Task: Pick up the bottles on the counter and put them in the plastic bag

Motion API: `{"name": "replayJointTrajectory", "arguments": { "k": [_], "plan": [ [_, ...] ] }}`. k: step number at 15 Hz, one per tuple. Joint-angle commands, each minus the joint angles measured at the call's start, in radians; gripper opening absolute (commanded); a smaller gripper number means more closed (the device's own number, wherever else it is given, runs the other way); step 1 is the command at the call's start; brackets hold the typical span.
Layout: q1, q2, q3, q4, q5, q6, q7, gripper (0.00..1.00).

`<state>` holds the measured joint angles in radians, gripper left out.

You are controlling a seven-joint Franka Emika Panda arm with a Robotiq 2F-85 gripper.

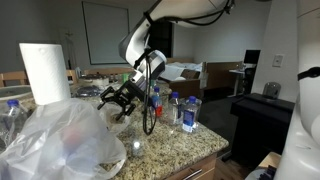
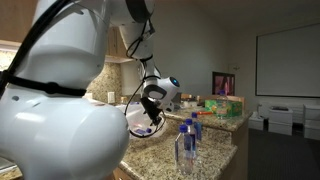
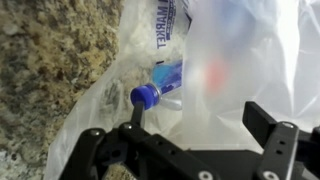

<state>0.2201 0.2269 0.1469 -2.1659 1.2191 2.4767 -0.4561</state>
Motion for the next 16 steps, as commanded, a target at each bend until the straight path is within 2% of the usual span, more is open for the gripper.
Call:
{"name": "replayJointTrajectory", "arguments": {
  "k": [1,3,4,6,12,16],
  "plan": [
    [-0.046,-0.103,-0.029,-0.035,-0.240,-0.138,0.084,1.00],
    [-0.056,-0.128,-0.070,-0.009,-0.419,-0.230,0.111,1.00],
    [-0.037,-0.151,-0.109,0.011,-0.507,-0.276,0.117,1.00],
    [-0.088,-0.180,-0.090,0.066,-0.663,-0.355,0.108,1.00],
    [-0.122,-0.200,-0.094,0.255,-0.982,-0.537,0.038,1.00],
    [-0.150,-0.216,-0.114,0.284,-1.183,-0.663,-0.005,1.00]
  ]
}}
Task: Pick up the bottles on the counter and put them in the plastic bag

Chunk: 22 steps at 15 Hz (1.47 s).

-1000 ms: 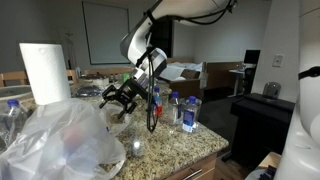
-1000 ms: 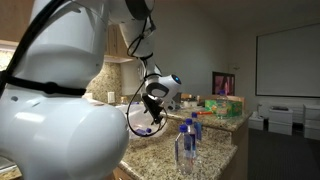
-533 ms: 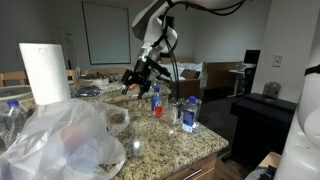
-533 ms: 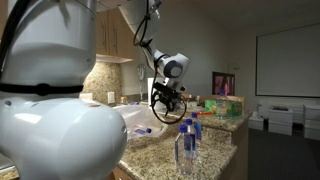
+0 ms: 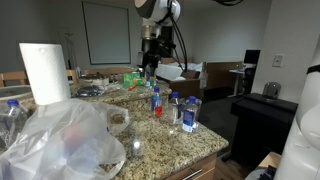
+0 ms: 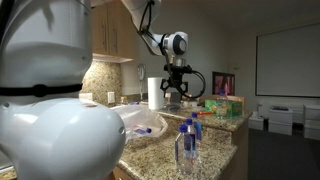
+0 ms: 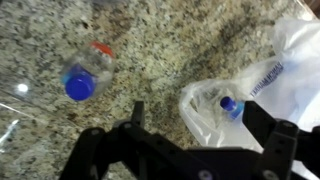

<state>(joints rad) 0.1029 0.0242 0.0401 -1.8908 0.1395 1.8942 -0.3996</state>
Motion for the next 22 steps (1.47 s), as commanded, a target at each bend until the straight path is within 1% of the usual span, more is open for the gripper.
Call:
{"name": "replayJointTrajectory", "arguments": {
  "k": [1,3,8,10,15,17,20,22],
  "plan": [
    [-0.043,-0.025,-0.016,-0.002,-0.135,-0.091,-0.072,1.00],
    [-0.068,-0.055,-0.037,-0.045,-0.186,-0.053,-0.068,1.00],
    [-0.123,-0.137,-0.091,-0.133,-0.159,-0.022,-0.044,1.00],
    [-0.129,-0.178,-0.103,-0.186,-0.142,-0.024,-0.045,1.00],
    [-0.110,-0.258,-0.114,-0.331,-0.095,-0.009,-0.058,1.00],
    [-0.106,-0.279,-0.115,-0.395,-0.068,0.041,-0.040,1.00],
    [-0.102,-0.303,-0.113,-0.487,-0.025,0.190,-0.012,1.00],
    [-0.100,-0.302,-0.108,-0.526,-0.017,0.276,0.005,1.00]
  ]
}}
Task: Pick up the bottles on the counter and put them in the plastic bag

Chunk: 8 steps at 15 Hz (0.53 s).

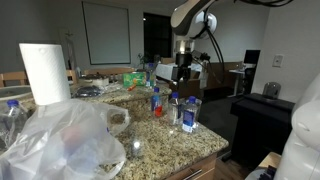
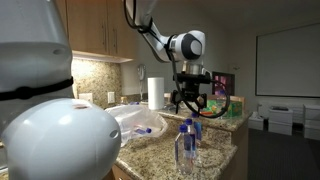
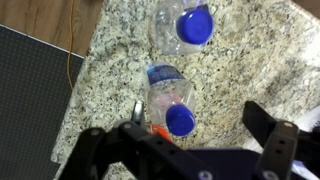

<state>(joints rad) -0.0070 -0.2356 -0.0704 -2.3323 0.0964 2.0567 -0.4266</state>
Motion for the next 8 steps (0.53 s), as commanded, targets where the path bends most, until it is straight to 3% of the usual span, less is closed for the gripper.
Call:
{"name": "replayJointTrajectory", "arguments": {
  "k": [1,5,7,8],
  "plan": [
    [0.012,-0.038,0.004,-0.096,0.027,0.150,0.036,1.00],
    [0.030,-0.018,0.013,-0.118,0.032,0.239,0.035,1.00],
    [0.041,-0.014,0.016,-0.122,0.031,0.259,0.035,0.74],
    [0.045,-0.011,0.016,-0.120,0.030,0.265,0.033,0.67]
  ]
}}
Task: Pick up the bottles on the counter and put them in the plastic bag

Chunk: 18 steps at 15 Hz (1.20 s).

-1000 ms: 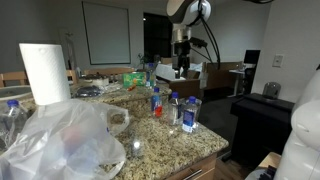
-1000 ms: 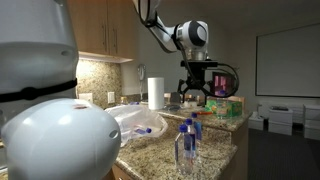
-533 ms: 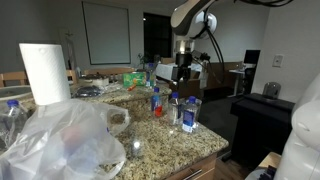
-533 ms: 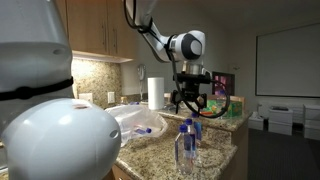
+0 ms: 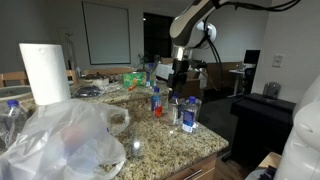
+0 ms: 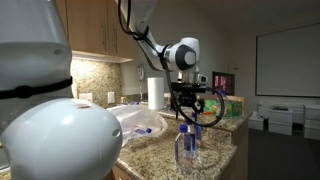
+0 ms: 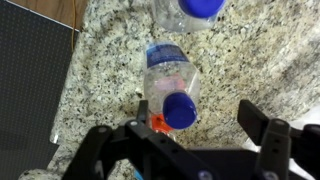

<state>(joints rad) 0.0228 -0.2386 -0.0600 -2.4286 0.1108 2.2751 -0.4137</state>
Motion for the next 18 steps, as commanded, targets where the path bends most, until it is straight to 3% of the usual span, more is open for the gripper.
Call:
{"name": "replayJointTrajectory", "arguments": {
  "k": [1,9,13,18],
  "plan": [
    [0.018,-0.002,0.006,-0.022,0.016,0.049,0.018,0.60],
    [0.013,0.018,0.009,-0.021,-0.007,0.055,0.028,0.09],
    [0.015,0.019,0.007,-0.008,-0.006,0.038,0.019,0.10],
    [0.032,0.016,-0.044,0.098,0.179,-0.052,-0.081,0.10]
  ]
}}
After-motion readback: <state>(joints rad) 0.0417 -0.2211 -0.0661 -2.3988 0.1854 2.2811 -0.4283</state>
